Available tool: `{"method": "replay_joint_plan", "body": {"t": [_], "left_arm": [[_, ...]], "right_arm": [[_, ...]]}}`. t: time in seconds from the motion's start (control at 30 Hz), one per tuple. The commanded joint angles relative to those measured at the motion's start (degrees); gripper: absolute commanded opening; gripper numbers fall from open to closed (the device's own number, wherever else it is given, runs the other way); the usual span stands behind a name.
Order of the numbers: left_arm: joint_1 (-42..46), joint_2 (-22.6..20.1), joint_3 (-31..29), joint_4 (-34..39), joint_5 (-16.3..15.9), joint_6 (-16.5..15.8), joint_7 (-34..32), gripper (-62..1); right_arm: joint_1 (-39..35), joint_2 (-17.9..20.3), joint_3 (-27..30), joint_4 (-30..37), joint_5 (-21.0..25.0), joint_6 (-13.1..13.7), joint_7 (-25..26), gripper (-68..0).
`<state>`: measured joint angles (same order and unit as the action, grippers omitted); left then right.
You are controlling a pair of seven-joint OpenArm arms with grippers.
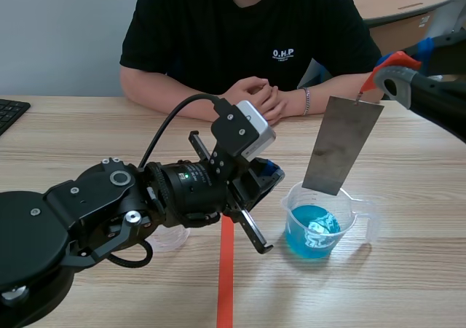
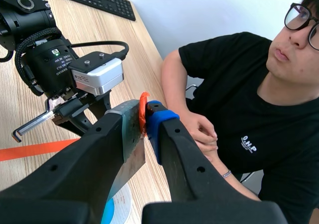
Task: Do the redox reaction experiment.
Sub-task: 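Raise the plate and point at it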
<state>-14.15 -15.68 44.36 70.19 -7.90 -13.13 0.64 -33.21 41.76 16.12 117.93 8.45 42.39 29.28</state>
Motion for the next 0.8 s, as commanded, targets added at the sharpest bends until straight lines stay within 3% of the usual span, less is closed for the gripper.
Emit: {"method": "replay_joint_plan", "body": {"t": [0.0,0.77], "left_arm": [[-0.96,0.57,0.0,0.76,-0.35,0.13,-0.79,-56.9],[-0.92,-0.74,-0.02,0.79,-0.37,0.15,-0.79,-56.9]], "right_arm": [[0.52,0.76,0.7,0.52,1.05,0.33,0.59,-66.0],[0.52,0.76,0.7,0.52,1.01,0.33,0.59,-66.0]]}}
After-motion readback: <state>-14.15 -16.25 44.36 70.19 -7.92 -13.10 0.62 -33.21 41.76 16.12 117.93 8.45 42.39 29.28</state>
